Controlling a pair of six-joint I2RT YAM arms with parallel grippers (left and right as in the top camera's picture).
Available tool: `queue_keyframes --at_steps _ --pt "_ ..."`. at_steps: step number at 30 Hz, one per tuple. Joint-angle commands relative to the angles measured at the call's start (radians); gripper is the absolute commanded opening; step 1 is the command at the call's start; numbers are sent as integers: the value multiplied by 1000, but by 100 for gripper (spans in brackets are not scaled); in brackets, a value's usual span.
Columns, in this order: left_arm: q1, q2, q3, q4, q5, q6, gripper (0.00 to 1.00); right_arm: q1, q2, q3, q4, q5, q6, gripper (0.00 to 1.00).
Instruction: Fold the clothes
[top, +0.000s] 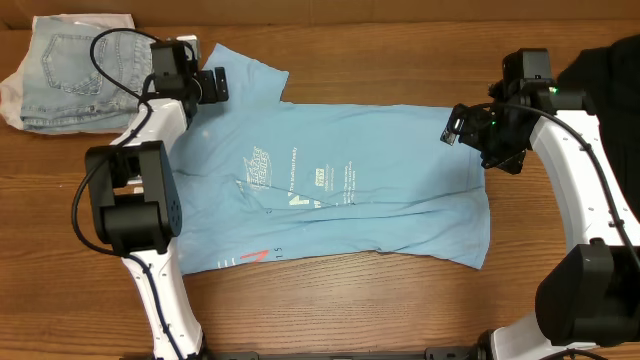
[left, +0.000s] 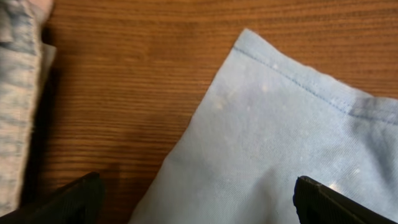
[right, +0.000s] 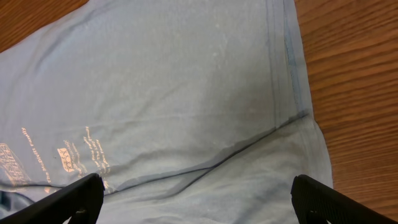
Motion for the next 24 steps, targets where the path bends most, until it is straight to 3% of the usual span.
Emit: queue_keyframes --at_steps 1,8,10,11,12,15,20,24 --pt "4 53 21 -12 26 1 100 -2 -19 -4 3 -6 -8 100" --pt "4 97 21 -26 11 1 100 -2 -19 -4 -3 -3 -8 100" --pt "4 97 21 -29 10 1 92 -2 -19 -4 6 18 -8 99" --pt "4 97 21 -27 11 1 68 -2 -19 -4 13 37 -8 97" --pt "3 97 23 -25 10 0 35 -2 -19 -4 21 56 -8 95" --pt "3 95 32 -24 8 0 4 -2 -19 -4 43 90 -14 95" --pt "3 90 55 -40 8 -9 4 -6 -19 -3 111 146 -45 94" --pt "4 57 57 -43 11 -100 4 -11 -19 -3 209 148 -26 94"
